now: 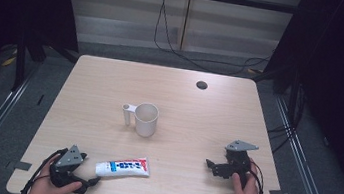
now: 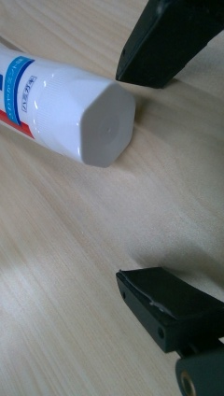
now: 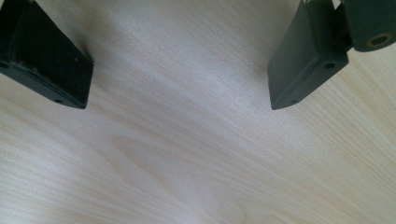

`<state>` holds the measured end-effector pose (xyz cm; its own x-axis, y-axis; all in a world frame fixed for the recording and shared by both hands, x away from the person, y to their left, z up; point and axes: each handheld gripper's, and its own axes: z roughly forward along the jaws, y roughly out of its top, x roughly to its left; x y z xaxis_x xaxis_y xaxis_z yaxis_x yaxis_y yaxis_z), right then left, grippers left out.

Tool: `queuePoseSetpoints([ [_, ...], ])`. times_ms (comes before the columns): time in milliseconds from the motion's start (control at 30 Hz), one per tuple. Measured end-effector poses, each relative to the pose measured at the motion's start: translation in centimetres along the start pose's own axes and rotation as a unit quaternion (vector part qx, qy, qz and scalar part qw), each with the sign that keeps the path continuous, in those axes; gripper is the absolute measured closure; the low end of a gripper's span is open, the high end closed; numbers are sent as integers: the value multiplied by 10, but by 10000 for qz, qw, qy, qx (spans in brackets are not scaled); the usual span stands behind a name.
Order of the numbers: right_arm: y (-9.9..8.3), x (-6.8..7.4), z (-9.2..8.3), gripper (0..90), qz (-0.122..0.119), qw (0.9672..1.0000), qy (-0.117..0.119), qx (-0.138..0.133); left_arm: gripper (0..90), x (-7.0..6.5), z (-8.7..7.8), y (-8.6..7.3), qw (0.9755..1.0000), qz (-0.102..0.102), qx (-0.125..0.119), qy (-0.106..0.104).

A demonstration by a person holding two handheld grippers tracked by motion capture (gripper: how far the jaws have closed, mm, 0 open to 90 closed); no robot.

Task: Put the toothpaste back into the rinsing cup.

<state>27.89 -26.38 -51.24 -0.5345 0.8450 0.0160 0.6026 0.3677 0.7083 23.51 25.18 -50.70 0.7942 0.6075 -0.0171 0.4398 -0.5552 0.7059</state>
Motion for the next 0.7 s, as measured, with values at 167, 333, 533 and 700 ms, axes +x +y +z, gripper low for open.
queuePoseSetpoints([
  [167,0,0,0,62,2,10000,-3,-7,48,-2,1,0,9999,-93,-13,80],
  [333,0,0,0,62,4,10000,-10,-3,51,-6,0,5,9997,-108,190,103],
  [533,0,0,0,63,-2,10000,-7,-4,153,-10,-3,15,9983,10,585,-48],
  [700,0,0,0,63,-17,10000,25,-17,162,-11,-2,26,9958,194,870,-194],
])
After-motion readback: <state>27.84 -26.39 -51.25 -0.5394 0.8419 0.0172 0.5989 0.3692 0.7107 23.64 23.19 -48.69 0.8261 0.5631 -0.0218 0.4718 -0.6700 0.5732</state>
